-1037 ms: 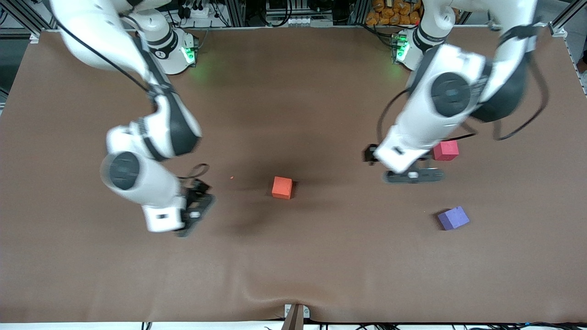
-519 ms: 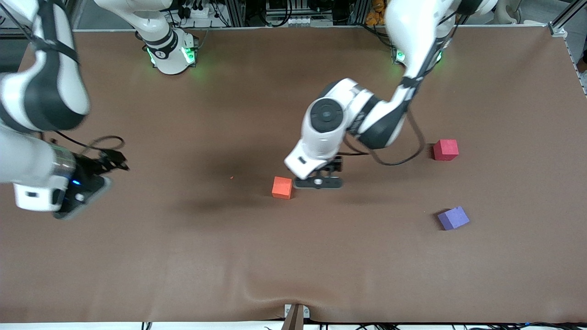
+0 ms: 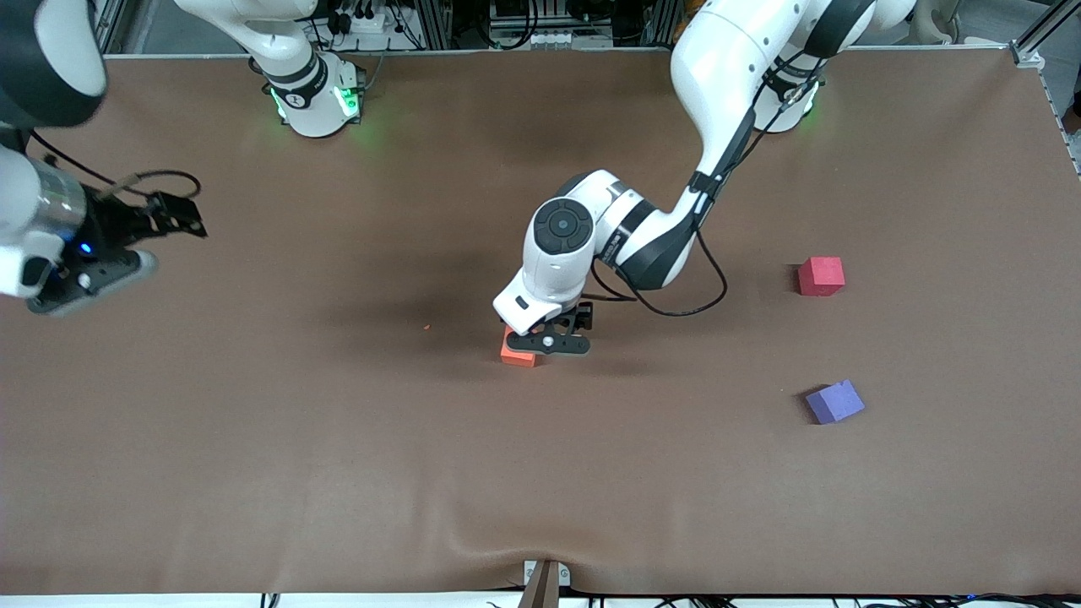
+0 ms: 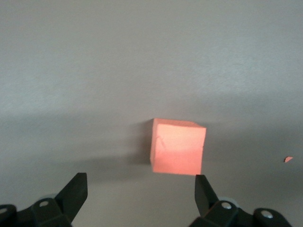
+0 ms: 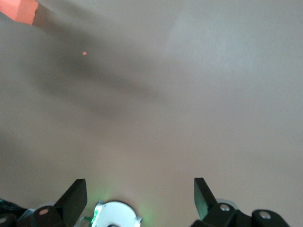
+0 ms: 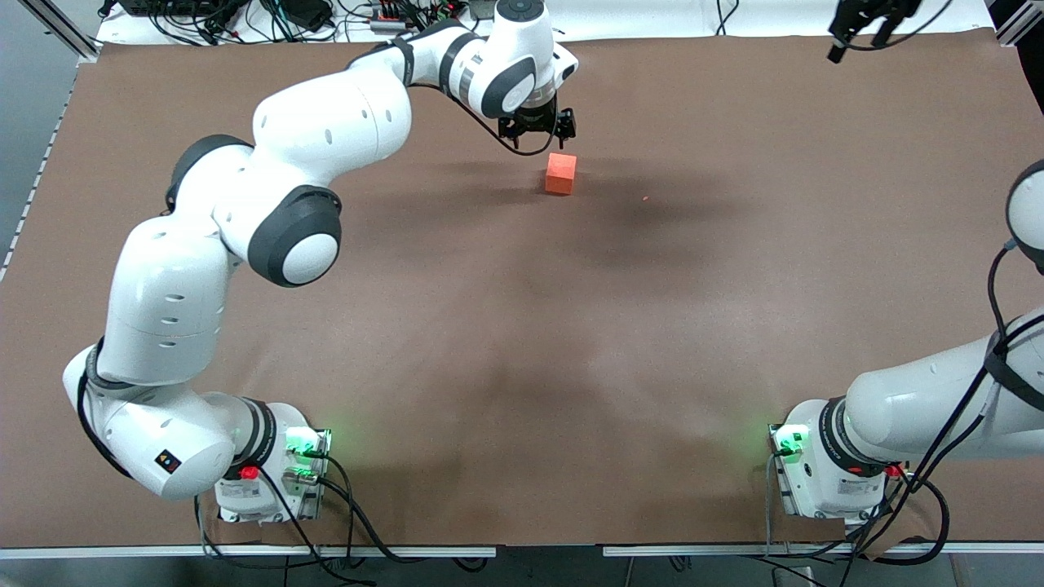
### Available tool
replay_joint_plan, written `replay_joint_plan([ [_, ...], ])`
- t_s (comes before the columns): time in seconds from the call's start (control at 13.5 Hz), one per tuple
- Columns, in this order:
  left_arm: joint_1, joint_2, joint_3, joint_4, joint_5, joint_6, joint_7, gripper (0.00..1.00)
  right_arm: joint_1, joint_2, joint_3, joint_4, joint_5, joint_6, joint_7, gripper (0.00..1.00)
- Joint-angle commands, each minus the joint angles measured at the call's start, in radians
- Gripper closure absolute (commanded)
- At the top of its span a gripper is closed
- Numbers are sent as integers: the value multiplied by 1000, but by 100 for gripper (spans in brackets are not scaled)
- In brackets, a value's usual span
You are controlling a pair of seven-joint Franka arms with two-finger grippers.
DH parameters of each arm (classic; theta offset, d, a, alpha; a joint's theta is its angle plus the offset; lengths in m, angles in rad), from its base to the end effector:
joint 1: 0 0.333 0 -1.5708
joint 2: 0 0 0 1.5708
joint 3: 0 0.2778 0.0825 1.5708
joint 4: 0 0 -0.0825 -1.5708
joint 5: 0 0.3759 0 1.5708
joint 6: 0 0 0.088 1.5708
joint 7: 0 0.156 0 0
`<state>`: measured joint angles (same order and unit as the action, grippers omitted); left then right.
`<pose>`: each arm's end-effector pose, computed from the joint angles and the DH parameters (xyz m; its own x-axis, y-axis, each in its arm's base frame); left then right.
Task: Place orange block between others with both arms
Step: 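Grasp the orange cube with the left gripper while the right gripper withdraws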
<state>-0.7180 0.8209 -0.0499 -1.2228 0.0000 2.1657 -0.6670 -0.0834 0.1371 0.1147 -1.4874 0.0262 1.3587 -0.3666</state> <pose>0.5363 -0.5072 0.2206 0.9942 -0.0786 0.0735 -0.0861 -0.9908 0.1043 0.5430 0.0185 0.4861 0.8900 0.3942 -0.2293 0.3726 -0.9184 -0.1328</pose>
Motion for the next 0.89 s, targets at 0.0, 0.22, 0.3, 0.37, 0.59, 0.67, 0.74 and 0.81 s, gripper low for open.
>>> replay_joint_plan([
  [0.0, -15, 52, 13, 55, 0, 55, 30, 0, -79, -40, 11, -39, 29, -61, 14, 0],
  [0.22, -37, 83, 13, 71, 0, 74, 26, 0, -26, -120, -71, -39, 18, -82, 86, 0],
  [0.3, -44, 92, 15, 72, 2, 75, 20, 0, 22, -123, -131, -37, 20, -84, 92, 0],
  [0.37, -53, 93, 24, 74, 0, 79, 20, 0, 43, -122, -159, -24, 18, -85, 92, 0],
  [0.59, -64, 115, 35, 75, 0, 115, 18, 0, 42, -122, -162, 36, 1, -76, 97, 0],
  [0.67, -69, 128, 44, 77, 0, 128, 20, 0, 42, -125, -164, 41, 1, -76, 121, 0],
  [0.74, -80, 141, 59, 78, 0, 137, 20, 0, 42, -126, -164, 52, 4, -79, 164, 0],
  [0.81, -83, 147, 71, 80, 0, 154, 20, 0, 42, -131, -161, 61, 17, -84, 225, 0],
])
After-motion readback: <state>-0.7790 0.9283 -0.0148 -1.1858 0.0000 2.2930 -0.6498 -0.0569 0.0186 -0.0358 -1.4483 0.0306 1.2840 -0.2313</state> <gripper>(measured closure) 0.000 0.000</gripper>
